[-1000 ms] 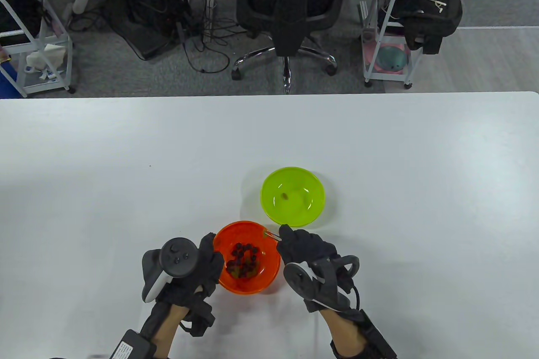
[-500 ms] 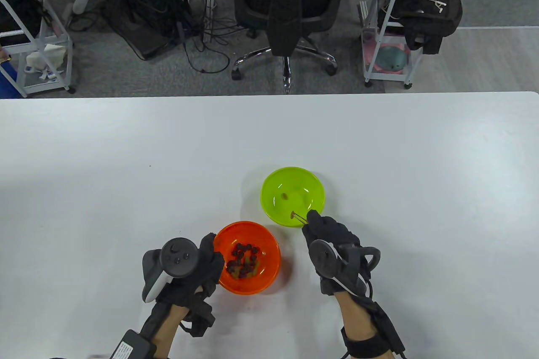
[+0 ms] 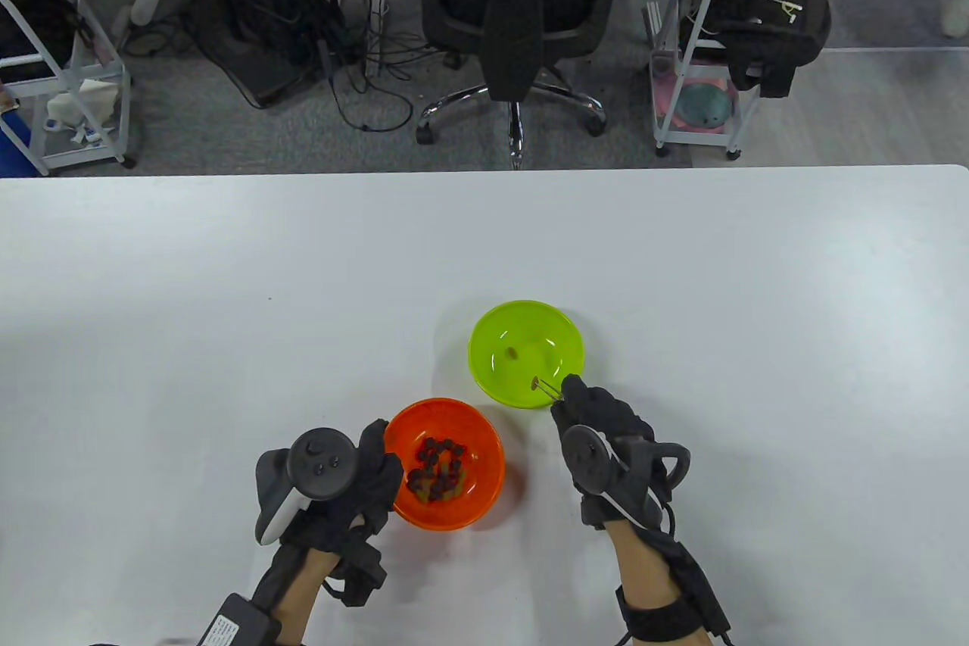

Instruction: Pick raisins with tweezers into bowl

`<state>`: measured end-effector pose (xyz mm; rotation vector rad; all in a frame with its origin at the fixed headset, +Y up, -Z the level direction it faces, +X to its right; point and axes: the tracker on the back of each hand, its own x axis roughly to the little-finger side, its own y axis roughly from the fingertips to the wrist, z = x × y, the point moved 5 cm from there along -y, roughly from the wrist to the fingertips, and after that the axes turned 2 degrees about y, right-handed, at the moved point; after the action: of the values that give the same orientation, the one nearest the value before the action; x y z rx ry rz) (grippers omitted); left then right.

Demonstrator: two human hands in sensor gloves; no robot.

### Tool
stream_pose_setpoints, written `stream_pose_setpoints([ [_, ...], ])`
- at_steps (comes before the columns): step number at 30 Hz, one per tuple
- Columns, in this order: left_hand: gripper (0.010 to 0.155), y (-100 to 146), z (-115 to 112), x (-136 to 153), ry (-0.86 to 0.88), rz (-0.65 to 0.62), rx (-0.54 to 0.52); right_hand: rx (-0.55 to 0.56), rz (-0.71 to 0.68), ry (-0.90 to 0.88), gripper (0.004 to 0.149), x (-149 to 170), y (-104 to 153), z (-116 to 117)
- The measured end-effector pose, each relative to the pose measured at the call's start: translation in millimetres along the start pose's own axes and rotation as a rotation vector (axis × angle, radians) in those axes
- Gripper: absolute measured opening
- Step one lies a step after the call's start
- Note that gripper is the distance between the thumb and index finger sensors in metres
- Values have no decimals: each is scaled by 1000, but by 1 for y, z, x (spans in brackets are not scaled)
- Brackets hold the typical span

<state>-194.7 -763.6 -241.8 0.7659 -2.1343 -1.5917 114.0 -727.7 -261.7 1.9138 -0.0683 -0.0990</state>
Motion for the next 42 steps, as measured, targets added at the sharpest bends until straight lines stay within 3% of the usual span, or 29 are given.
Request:
stream_pose_setpoints([
  [10,59,0,0,0,0,0,1,3,-9,17,44,-4,2,-1],
  [27,59,0,1,0,2,-1,-5,-67,-317,5,44,-89,35,-16],
  [42,58,1,3,1,4,-4,-15,-138,-433,103,44,-125,50,-11],
])
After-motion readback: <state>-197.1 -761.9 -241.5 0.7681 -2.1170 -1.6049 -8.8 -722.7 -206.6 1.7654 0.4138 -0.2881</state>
